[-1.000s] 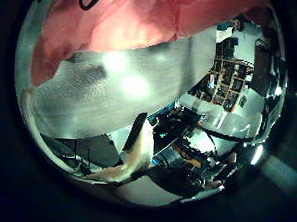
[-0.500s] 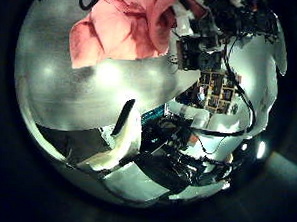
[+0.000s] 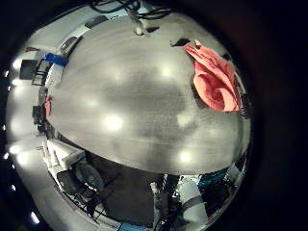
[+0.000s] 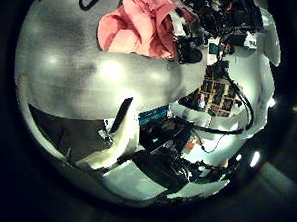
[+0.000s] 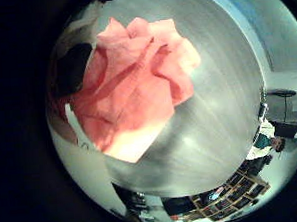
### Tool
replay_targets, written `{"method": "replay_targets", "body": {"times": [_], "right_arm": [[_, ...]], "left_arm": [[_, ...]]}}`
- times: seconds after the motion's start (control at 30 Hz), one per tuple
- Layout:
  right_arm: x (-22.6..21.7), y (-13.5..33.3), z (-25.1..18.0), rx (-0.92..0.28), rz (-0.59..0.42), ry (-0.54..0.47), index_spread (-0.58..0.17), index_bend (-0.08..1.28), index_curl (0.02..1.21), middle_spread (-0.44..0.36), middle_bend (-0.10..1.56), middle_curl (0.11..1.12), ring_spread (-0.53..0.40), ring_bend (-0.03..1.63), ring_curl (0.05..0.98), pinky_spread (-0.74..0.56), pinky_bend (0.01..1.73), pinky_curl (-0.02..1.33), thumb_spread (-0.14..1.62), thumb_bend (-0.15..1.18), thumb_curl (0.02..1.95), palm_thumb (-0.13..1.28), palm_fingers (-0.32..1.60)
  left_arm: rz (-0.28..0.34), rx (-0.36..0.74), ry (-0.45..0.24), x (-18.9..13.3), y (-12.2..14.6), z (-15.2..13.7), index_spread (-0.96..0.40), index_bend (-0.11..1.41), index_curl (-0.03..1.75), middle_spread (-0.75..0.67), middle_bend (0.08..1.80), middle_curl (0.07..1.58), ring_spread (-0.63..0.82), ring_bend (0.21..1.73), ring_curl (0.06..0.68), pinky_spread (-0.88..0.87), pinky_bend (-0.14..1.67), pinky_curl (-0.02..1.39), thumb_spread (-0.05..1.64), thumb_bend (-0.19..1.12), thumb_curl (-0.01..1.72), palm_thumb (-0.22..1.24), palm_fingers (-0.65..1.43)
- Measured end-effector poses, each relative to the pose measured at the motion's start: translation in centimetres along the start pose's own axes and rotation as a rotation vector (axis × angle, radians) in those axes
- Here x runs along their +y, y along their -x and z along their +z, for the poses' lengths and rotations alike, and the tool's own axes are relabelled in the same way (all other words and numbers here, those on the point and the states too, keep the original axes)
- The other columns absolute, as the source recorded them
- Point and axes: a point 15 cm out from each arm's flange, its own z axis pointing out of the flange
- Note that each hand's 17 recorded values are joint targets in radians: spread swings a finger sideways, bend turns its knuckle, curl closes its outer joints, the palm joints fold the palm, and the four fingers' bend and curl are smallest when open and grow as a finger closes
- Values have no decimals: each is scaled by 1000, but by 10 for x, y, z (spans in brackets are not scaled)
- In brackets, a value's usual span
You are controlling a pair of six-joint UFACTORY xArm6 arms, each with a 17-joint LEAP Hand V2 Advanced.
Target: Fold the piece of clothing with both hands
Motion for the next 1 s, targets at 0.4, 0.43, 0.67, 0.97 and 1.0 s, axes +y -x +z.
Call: {"method": "replay_targets", "body": {"times": [0.4, 0.43, 0.67, 0.97, 1.0], "right_arm": [[2, -9, -12, -10, -87, -17, -449, 322, 544, -184, 539, 532, -234, 912, 554, -217, 809, 856, 1080, -20, 792, 858, -51], [2, -9, -17, -8, -91, -25, -457, 309, 525, -182, 505, 511, -213, 844, 521, -164, 773, 831, 1079, -19, 780, 860, -79], [7, -16, -89, 23, -97, -142, -481, 182, 426, -168, 325, 414, -120, 663, 413, 105, 606, 693, 1061, -20, 725, 856, -21], [67, -51, -183, 54, -3, -200, -479, 161, 355, -164, 279, 379, -70, 599, 355, 259, 534, 579, 1028, -16, 717, 916, 63], [78, -56, -190, 54, 14, -193, -478, 165, 348, -161, 277, 377, -56, 588, 348, 281, 517, 562, 1023, -19, 715, 910, 69]], "left_arm": [[-13, -6, 7, 8, 3, 0, 54, 190, 394, 243, 180, 297, 510, 416, 218, 534, 193, 292, 1150, -20, 335, 372, 92], [-14, -4, 11, 9, 3, 1, 55, 190, 394, 243, 180, 297, 510, 416, 217, 534, 192, 292, 1150, -20, 335, 372, 92], [-9, -5, 9, 13, 1, 2, 56, 191, 397, 242, 180, 296, 511, 415, 215, 534, 190, 291, 1156, -19, 336, 374, 93], [5, -18, -10, 14, -7, -16, 56, 190, 398, 241, 180, 298, 511, 413, 213, 534, 191, 290, 1158, -20, 336, 374, 96], [10, -19, -10, 14, -9, -19, 56, 190, 398, 241, 180, 298, 511, 413, 213, 534, 191, 289, 1158, -20, 336, 374, 96]]}}
